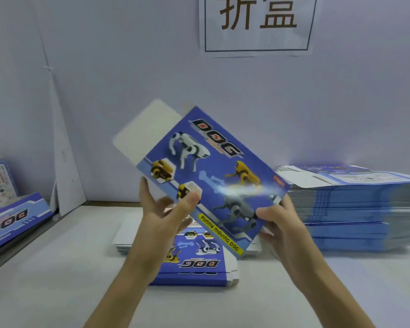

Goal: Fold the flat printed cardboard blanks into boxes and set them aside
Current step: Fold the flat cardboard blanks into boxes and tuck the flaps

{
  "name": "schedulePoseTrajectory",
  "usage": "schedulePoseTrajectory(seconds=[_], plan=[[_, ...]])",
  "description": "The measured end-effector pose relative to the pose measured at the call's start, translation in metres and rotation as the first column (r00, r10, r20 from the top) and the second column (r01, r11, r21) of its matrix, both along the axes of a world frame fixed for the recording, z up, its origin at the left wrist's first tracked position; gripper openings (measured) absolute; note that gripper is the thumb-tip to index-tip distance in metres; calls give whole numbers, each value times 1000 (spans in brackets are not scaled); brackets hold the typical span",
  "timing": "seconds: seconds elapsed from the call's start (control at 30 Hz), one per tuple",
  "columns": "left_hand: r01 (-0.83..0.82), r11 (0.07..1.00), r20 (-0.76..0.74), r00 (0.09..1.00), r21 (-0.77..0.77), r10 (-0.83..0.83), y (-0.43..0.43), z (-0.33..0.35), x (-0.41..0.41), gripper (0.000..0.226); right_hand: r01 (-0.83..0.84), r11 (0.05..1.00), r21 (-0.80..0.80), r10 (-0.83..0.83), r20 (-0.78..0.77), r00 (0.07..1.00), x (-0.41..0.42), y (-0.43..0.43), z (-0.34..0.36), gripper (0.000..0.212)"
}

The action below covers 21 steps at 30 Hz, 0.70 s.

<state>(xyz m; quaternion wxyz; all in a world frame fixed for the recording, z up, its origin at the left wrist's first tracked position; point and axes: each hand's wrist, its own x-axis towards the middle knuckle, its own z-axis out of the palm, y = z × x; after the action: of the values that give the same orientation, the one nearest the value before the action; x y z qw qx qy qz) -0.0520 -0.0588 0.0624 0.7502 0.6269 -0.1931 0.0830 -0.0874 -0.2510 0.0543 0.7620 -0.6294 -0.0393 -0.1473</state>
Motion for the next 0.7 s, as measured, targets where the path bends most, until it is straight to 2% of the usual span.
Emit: schedulePoseTrajectory(seconds=[0.07, 0.13, 0.2, 0.23, 0.3, 0.37, 0.43, 0.47, 0.57, 0.7], plan=[[-119, 992, 93, 989, 48, 114, 4, -4, 5, 110, 176, 978, -113, -185, -73, 980, 3, -6, -1, 71], [-145, 973, 162, 980, 182, 116, 9, -8, 9, 106, 292, 938, -188, -302, -29, 953, 1, -11, 3, 51], [-131, 943, 208, 976, 307, 68, 11, -13, 10, 100, 249, 952, -176, -250, 15, 968, -3, -16, 6, 27], [-165, 916, 241, 967, 366, 78, 9, -14, 9, 94, 201, 963, -178, -199, 31, 980, -5, -16, 8, 25], [-246, 866, 274, 953, 435, 133, 7, -16, 8, 75, 134, 960, -247, -127, 45, 991, -8, -14, 10, 36], [-189, 863, 192, 975, 468, 110, 6, -12, 10, 49, 141, 941, -309, -133, 48, 990, -10, -8, 11, 44], [-15, 923, -22, 999, 384, 26, 9, -4, 11, 21, 192, 927, -322, -186, 49, 981, -10, -6, 9, 52], [4, 946, -102, 994, 324, 31, 11, 0, 10, 14, 216, 923, -318, -212, 46, 976, -9, -6, 8, 53], [-75, 951, -38, 995, 300, 90, 16, 8, 5, 40, 193, 942, -276, -198, 10, 980, -7, -6, 9, 42], [-15, 958, -94, 995, 286, 44, 11, 9, -3, 58, 152, 968, -200, -167, -64, 984, -6, -9, 12, 34]])
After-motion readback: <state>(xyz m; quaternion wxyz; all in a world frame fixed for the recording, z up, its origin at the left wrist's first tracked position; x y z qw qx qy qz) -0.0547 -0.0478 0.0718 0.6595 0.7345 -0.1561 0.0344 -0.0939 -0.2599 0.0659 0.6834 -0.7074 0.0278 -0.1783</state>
